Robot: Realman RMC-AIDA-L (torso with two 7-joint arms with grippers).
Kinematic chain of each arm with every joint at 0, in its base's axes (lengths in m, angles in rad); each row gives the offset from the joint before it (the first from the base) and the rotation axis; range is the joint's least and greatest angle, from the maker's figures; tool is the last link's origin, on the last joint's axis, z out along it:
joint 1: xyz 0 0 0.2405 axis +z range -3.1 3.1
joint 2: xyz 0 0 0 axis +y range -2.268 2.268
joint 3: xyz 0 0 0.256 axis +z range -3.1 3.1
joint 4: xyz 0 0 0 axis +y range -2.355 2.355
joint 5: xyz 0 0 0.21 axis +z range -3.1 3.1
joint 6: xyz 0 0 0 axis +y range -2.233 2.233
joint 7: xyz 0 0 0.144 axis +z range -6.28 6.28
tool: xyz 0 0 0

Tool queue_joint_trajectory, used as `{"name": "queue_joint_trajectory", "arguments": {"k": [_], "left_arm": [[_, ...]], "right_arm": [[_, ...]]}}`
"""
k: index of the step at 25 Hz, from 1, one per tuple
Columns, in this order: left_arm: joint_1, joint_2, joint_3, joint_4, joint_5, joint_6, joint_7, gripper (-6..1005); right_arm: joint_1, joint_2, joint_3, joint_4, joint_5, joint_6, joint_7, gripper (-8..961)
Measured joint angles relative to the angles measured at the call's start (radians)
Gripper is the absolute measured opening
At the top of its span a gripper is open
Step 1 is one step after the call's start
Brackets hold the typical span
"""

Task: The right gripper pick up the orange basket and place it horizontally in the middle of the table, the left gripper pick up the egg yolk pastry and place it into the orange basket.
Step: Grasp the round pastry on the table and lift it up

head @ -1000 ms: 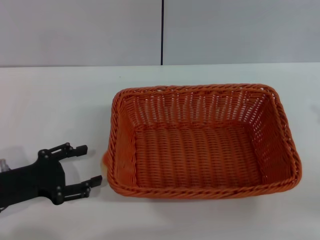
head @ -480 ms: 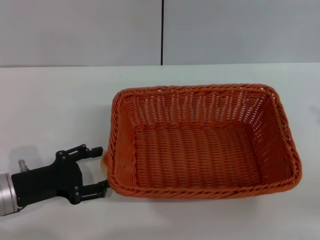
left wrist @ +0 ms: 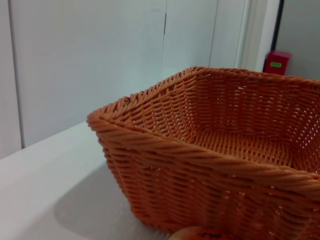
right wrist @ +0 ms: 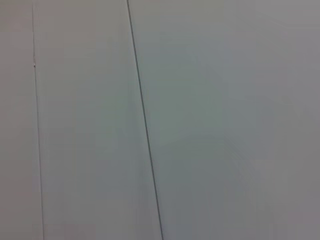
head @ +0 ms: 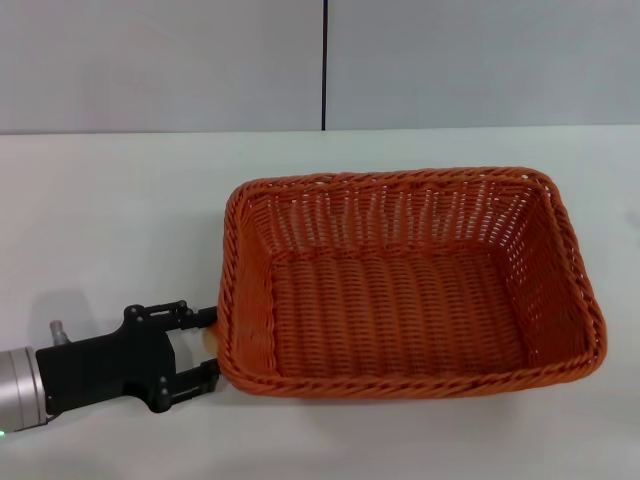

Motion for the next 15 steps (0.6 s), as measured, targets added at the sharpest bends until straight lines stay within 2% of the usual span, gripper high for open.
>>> {"name": "queue_joint_trajectory", "arguments": {"k": [15], "left_arm": [[0.009,0.001,-0.013,0.0,-0.019,0.007,0.003,231]], "right_arm": [[0.002,-0.003,0.003,0.025,-0.003,-0.003,-0.012,537]]}}
